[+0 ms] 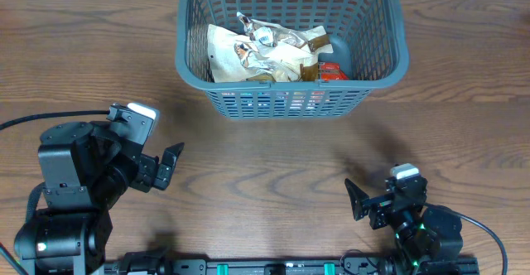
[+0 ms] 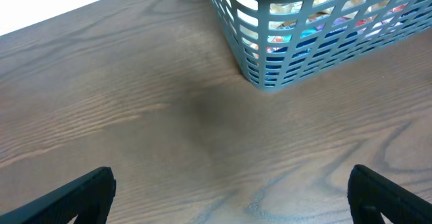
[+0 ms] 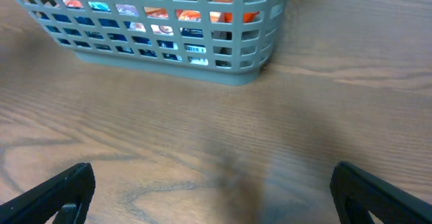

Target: Pack container

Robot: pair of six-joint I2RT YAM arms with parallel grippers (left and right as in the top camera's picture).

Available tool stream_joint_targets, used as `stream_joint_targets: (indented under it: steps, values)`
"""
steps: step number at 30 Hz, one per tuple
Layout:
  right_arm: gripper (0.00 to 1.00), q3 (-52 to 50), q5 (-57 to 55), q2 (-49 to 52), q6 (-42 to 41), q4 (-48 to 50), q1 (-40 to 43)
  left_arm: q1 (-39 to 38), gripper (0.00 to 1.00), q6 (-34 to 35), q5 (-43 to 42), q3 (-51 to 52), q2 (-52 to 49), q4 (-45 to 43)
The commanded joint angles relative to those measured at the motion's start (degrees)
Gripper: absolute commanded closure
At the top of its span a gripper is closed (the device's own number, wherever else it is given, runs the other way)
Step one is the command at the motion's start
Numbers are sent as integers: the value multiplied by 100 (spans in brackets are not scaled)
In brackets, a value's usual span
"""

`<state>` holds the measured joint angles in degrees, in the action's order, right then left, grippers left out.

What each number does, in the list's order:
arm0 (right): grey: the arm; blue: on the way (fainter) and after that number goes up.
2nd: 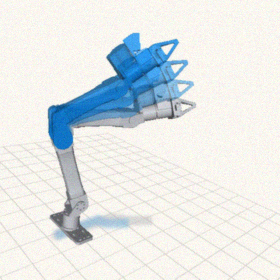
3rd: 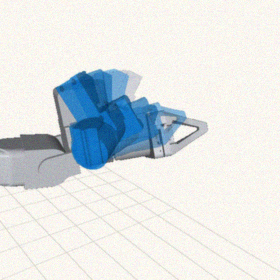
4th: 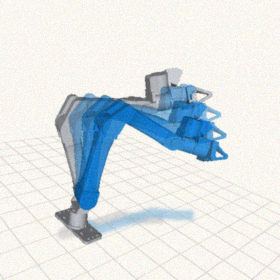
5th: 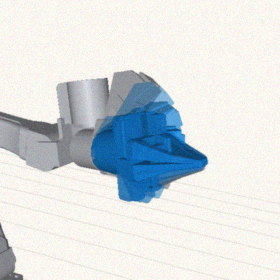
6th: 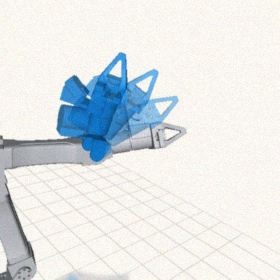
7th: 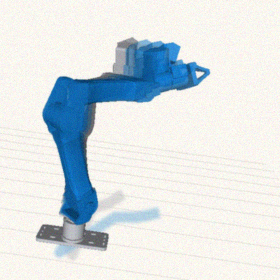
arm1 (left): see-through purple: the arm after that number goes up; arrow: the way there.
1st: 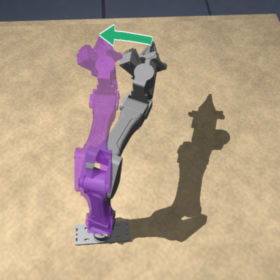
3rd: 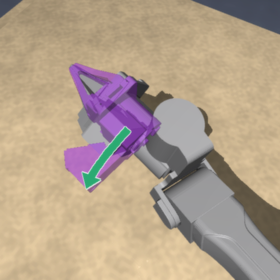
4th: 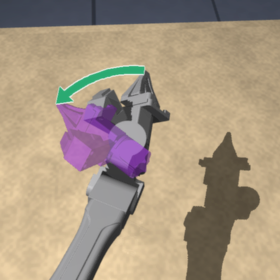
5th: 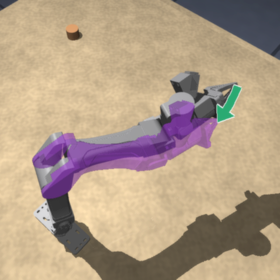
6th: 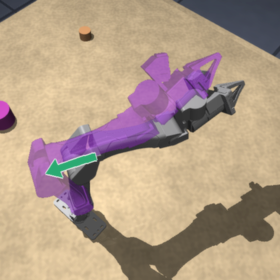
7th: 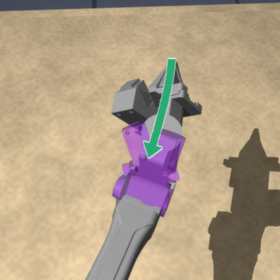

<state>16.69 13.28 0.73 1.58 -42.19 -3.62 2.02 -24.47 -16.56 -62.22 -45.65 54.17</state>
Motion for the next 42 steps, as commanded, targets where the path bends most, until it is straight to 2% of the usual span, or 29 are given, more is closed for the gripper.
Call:
stream_joint_targets:
  steps: [1, 8, 21, 26, 31, 42]
  values:
    - [1, -144, 74, -42, 284, 33, 151, -28, 1, -101, -33, 28, 4, 20]
    - [1, -809, 66, -42, 125, 951, 181, -28, 1, -101, -33, 28, 4, 20]
    - [1, -1311, -850, -44, 125, 3056, 170, -28, 1, -101, -33, 28, 4, 20]
    - [1, -1340, -1899, -44, -267, 3126, 164, -28, 1, -101, -35, 28, 4, 20]
    - [1, -1340, -2341, -44, -680, 3150, 164, -28, 1, -101, -35, 28, 4, 20]
    - [1, -1340, -2256, -44, -776, 3139, 63, -28, 1, -101, -35, 28, 4, 20]
